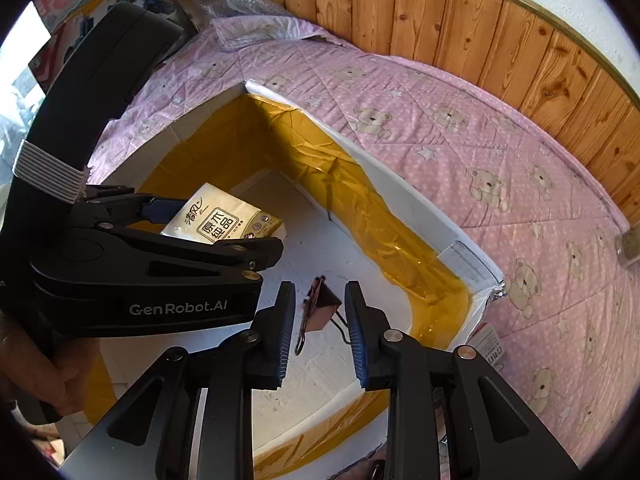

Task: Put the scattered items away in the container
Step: 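Carry both items over the box and open both tools to drop them inside, then move the left tool to the white charger while the right tool approaches the black glasses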

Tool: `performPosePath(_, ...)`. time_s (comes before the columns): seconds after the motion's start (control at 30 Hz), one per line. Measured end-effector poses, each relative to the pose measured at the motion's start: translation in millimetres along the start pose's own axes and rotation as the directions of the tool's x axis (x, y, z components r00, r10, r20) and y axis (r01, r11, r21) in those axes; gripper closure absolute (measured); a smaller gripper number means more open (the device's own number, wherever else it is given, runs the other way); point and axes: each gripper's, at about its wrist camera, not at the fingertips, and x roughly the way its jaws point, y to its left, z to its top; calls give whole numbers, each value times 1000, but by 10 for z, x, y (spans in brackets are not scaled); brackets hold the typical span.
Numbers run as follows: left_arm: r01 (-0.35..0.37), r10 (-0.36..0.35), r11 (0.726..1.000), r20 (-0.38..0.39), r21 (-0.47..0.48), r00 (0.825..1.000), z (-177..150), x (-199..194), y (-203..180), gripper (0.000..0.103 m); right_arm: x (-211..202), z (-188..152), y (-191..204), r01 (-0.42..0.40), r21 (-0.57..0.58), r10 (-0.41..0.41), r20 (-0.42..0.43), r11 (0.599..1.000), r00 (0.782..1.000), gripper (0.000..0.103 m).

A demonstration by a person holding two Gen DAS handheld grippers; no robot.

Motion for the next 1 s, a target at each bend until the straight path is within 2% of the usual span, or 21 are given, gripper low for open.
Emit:
performPosePath(0.27,-34,34,999,-8,20,999,-40,43,50,27,-45,-51,-6,-8,28,8,5,1000,1000,67)
performPosePath(0.43,-26,27,999,-3,39,1000,-59,-10,61,26,-127,-129,13,-32,49,32,5,998,999,66)
performPosePath(0.67,-37,36,998,28,55,999,-120,-203,1,26,-291,-258,72,-56,71,55,19,996,998,66)
performPosePath(1.0,-31,23,994,82,103,996,-463,-640,-175,26,-648,-532,248,-81,90,76,57,993,995,65)
